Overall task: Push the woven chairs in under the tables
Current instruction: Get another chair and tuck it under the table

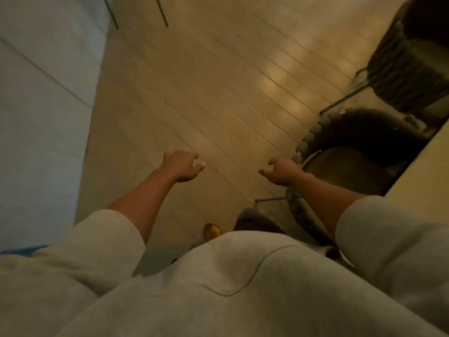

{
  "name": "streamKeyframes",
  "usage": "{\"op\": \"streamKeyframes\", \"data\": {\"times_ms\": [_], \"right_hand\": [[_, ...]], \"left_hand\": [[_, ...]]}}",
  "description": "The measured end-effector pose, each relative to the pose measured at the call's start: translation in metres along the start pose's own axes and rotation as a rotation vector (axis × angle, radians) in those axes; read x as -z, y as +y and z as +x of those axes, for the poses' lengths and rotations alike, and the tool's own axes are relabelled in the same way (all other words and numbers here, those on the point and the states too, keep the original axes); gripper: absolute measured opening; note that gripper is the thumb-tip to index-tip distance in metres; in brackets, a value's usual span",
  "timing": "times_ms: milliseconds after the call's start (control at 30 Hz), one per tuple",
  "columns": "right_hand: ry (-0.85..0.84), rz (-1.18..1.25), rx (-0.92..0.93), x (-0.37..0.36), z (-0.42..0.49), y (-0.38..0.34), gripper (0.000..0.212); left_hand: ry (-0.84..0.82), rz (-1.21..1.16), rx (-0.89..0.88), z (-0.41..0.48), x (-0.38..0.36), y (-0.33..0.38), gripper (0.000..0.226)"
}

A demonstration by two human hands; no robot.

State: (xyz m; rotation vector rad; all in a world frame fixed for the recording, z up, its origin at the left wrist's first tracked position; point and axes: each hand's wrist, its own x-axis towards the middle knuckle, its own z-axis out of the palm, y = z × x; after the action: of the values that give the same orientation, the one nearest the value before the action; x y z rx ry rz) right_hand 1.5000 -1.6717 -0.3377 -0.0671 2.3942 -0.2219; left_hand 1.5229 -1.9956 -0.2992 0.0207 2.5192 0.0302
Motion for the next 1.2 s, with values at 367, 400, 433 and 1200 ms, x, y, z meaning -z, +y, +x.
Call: {"op": "streamKeyframes", "data": {"times_ms": [367,400,433,1200], "right_hand": [[-0.024,0.297,-0.276,0.048,0.103,0.009,0.077],[-0.036,0.336,-0.291,0.056,0.116,0.010,0.077],[-0.044,0.367,-0.304,0.063,0.128,0.010,0.078],[0.273,1.331,-1.123,0.134,0.144,0.060,0.072]], "left_hand": [[-0.097,0.256,-0.351,0.181,0.106,0.030,0.067],[-0.110,0.290,-0.363,0.195,0.116,0.033,0.066],[-0.127,0.313,-0.381,0.208,0.127,0.033,0.066],[-0.173,0.954,-1.317,0.481,0.286,0.357,0.070]]}}
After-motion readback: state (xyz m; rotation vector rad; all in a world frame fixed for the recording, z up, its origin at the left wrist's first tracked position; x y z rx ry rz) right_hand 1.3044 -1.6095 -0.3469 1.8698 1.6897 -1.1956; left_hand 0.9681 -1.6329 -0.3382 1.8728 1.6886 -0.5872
